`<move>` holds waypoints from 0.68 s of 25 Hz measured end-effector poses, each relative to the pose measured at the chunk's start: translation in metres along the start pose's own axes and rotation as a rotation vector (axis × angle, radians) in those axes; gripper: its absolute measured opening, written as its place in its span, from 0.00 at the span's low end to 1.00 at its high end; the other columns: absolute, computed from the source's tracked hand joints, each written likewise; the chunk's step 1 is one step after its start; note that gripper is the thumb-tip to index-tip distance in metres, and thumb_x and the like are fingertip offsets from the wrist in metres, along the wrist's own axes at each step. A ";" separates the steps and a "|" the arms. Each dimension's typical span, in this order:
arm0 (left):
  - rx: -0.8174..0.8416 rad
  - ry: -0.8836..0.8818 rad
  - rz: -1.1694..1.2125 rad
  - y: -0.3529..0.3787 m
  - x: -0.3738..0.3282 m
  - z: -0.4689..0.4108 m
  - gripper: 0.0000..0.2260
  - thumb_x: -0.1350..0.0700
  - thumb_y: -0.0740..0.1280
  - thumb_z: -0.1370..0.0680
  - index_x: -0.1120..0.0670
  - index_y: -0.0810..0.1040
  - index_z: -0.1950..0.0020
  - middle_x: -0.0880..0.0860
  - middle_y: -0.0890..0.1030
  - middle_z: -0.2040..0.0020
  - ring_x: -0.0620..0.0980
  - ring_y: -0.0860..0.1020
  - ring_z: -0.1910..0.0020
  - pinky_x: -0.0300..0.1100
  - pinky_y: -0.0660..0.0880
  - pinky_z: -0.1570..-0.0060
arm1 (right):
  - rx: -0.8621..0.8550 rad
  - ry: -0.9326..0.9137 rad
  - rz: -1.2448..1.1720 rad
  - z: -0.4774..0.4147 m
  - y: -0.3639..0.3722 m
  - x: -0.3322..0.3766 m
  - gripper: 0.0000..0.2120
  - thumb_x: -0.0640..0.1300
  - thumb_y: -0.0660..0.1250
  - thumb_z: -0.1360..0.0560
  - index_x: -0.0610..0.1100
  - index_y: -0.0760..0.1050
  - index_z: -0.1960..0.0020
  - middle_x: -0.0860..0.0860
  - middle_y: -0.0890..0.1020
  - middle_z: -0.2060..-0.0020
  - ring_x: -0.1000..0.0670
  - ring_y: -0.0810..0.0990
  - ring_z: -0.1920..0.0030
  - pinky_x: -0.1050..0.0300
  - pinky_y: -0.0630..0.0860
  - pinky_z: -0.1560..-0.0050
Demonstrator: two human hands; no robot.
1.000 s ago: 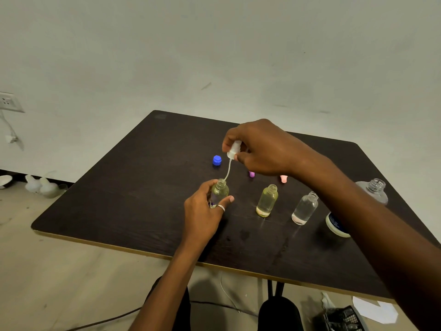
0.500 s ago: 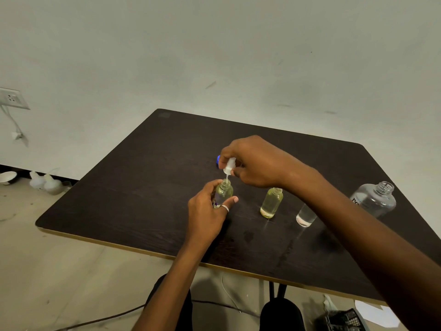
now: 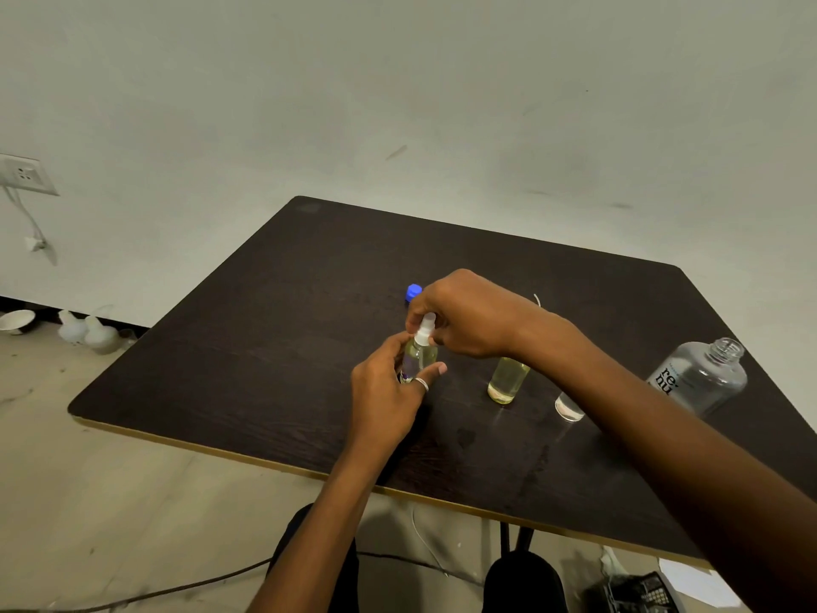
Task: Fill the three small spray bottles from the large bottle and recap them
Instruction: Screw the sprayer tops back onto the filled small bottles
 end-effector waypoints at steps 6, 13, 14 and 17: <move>0.005 0.016 0.021 0.000 0.000 0.000 0.20 0.53 0.78 0.29 0.47 0.78 0.38 0.42 0.83 0.49 0.37 0.81 0.49 0.30 0.77 0.51 | 0.036 0.076 0.057 -0.005 0.003 -0.002 0.09 0.49 0.69 0.26 0.46 0.79 0.48 0.50 0.80 0.58 0.52 0.76 0.59 0.57 0.74 0.58; 0.001 0.020 -0.002 0.000 -0.003 0.000 0.19 0.52 0.78 0.29 0.44 0.77 0.40 0.40 0.83 0.53 0.35 0.81 0.52 0.28 0.77 0.54 | -0.043 0.230 0.329 0.005 -0.002 -0.001 0.27 0.68 0.54 0.25 0.47 0.60 0.68 0.52 0.65 0.72 0.50 0.70 0.69 0.55 0.69 0.67; 0.004 0.021 -0.001 0.000 -0.004 0.000 0.19 0.53 0.78 0.29 0.42 0.76 0.42 0.39 0.82 0.54 0.34 0.80 0.52 0.27 0.76 0.55 | -0.055 0.233 0.325 0.005 0.000 -0.002 0.28 0.70 0.53 0.26 0.48 0.60 0.69 0.51 0.66 0.72 0.50 0.71 0.69 0.54 0.72 0.66; -0.004 0.021 -0.008 -0.001 -0.005 0.001 0.17 0.53 0.78 0.29 0.42 0.76 0.44 0.39 0.81 0.56 0.32 0.79 0.54 0.25 0.74 0.58 | -0.056 0.170 0.207 0.005 0.003 -0.007 0.25 0.70 0.57 0.27 0.48 0.74 0.57 0.52 0.77 0.63 0.49 0.78 0.60 0.53 0.74 0.62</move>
Point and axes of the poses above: each hand's wrist, its own z-axis away from the middle knuckle, its own y-axis out of the palm, x = y × z, the point moved 7 cm from there along -z, towards the middle knuckle
